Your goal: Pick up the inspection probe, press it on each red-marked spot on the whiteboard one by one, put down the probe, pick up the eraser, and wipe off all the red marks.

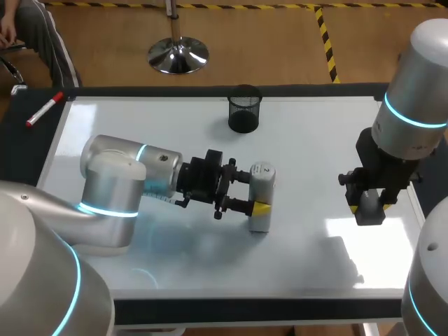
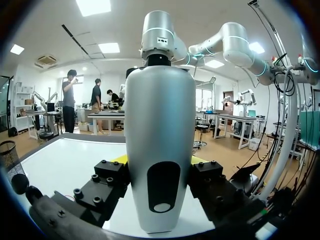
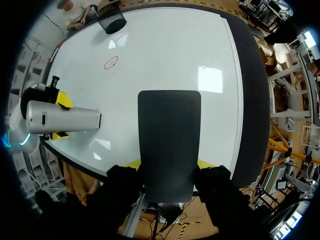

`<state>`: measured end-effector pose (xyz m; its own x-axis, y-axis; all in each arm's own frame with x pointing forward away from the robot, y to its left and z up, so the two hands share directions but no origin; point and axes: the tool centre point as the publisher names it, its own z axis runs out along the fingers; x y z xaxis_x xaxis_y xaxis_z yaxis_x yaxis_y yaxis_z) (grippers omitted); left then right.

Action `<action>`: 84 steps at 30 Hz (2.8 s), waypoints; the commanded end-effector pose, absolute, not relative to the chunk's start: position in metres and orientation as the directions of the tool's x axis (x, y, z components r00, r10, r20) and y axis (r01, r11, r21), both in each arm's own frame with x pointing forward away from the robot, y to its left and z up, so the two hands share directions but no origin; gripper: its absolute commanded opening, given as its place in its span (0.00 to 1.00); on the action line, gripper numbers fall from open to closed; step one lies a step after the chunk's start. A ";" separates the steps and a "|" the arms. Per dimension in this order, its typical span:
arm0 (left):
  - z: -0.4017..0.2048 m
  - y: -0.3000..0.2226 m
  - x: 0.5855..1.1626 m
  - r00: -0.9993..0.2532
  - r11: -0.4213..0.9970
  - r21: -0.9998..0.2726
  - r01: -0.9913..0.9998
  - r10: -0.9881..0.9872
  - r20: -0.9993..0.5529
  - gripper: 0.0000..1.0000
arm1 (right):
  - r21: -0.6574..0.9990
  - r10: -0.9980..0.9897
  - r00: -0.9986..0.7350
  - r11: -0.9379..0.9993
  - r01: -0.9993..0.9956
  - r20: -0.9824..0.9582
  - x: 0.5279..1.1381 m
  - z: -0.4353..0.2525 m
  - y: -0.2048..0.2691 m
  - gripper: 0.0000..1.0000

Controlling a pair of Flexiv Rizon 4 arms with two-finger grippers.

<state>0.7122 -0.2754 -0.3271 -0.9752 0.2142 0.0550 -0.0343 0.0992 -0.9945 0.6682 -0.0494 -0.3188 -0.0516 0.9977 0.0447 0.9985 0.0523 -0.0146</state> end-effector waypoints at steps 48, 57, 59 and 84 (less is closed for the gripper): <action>-0.305 -0.269 0.708 -0.981 0.083 -0.997 -0.006 0.194 0.022 0.00 | -0.013 0.997 -0.053 0.054 0.998 0.047 0.668 -0.319 -0.050 0.00; -0.280 -0.268 0.713 -0.979 0.104 -0.994 0.019 0.204 0.002 0.00 | -0.013 0.997 -0.053 0.054 0.998 0.047 0.668 -0.319 -0.050 0.00; -0.278 -0.268 0.713 -0.978 0.108 -0.994 0.025 0.210 -0.002 0.00 | -0.013 0.997 -0.053 0.054 0.998 0.047 0.668 -0.319 -0.050 0.00; -0.254 -0.231 0.707 -0.977 0.115 -0.993 0.016 0.213 0.009 0.00 | -0.013 0.997 -0.053 0.054 0.998 0.047 0.668 -0.319 -0.050 0.00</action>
